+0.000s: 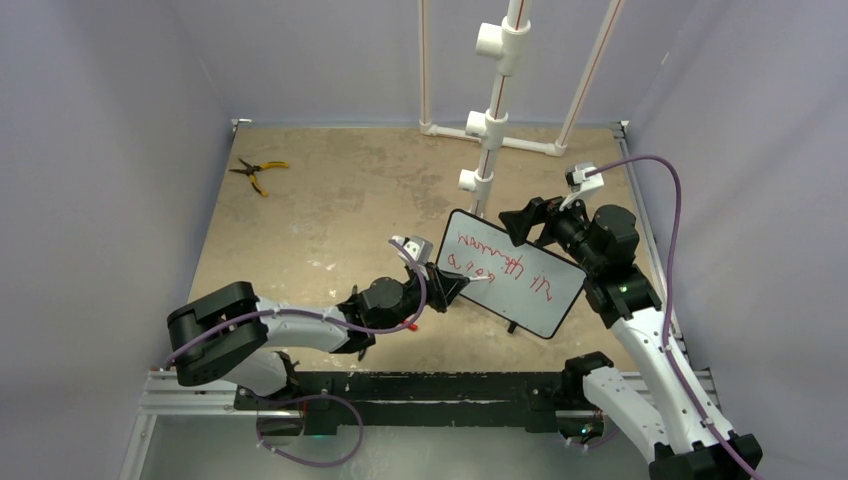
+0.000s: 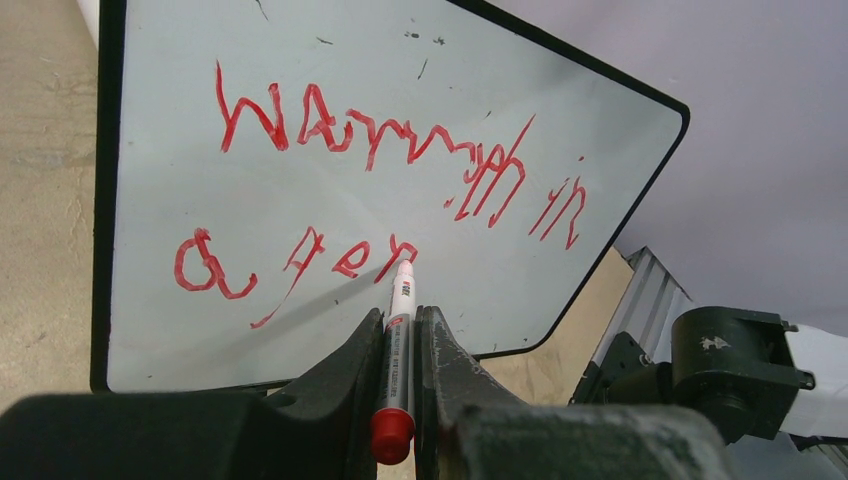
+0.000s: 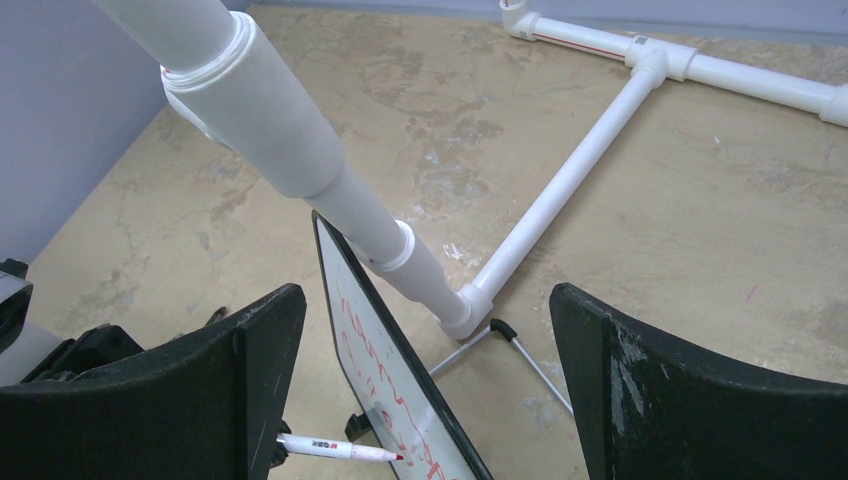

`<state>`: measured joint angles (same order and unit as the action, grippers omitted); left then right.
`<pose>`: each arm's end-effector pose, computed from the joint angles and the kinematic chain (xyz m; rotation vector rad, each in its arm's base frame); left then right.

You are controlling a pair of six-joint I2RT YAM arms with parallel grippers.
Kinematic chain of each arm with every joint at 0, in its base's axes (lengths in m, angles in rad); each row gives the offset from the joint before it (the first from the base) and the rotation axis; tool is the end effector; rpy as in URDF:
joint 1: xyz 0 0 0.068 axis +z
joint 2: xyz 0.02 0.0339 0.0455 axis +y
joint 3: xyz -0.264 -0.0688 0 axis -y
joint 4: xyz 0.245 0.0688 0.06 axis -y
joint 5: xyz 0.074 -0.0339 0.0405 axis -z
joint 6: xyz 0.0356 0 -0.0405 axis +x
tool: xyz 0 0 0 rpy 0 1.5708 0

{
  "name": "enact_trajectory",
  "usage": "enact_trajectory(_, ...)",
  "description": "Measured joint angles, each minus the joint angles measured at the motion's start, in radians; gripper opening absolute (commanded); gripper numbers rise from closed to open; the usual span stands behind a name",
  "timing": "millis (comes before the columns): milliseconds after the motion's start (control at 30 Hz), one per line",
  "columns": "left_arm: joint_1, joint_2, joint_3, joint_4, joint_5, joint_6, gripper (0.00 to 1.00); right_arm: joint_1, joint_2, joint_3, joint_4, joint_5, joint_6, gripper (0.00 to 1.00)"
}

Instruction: Write a sentence on the whiteboard

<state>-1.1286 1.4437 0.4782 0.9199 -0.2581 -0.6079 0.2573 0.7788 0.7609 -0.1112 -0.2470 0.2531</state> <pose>0.1296 -0.2524 0.2031 0.2372 1.7207 -1.1124 0.1774 0.0557 0.3406 -0.1913 1.7206 0.5884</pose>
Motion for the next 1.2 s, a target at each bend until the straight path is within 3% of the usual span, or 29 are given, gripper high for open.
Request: enact_trajectory(1200,-0.014,0.067,0.051,0.006,0.013,0.002,0.0,0.0,0.0,0.0,0.0,0.002,0.0,0.95)
